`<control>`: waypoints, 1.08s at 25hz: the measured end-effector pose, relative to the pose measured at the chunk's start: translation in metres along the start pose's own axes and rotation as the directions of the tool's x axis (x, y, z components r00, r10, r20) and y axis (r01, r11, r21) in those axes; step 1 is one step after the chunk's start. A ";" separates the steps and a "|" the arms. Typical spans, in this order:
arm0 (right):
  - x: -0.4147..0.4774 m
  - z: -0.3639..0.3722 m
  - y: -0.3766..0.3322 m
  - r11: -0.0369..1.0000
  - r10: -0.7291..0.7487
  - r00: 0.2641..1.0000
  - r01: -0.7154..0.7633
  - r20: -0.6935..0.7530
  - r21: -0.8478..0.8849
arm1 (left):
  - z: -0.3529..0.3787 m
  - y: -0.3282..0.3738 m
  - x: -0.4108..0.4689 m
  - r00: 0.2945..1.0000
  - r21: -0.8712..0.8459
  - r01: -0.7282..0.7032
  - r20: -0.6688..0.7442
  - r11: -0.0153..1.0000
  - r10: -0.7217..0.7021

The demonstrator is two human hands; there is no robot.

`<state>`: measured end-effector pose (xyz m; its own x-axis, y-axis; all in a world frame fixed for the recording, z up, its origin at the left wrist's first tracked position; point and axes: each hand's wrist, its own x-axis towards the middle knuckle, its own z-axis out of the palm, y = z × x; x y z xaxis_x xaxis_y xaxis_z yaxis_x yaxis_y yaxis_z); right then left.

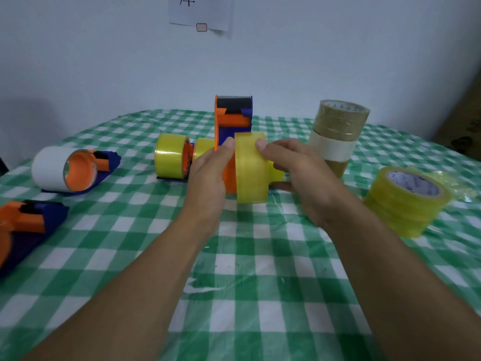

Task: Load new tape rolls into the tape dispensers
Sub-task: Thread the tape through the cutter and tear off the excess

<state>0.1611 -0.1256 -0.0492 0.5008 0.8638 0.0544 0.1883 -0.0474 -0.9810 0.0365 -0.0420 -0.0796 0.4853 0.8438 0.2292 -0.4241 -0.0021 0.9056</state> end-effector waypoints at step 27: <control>0.000 -0.003 0.030 0.994 -0.020 0.966 -0.009 0.258 0.109 | 0.011 -0.002 -0.013 0.992 0.015 0.010 0.128 1.000 -0.012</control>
<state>0.1696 -0.1282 -0.0783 0.2618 0.9648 0.0239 0.0904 0.0001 -0.9959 0.0399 -0.0591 -0.0808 0.5840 0.7682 0.2624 -0.4079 -0.0018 0.9130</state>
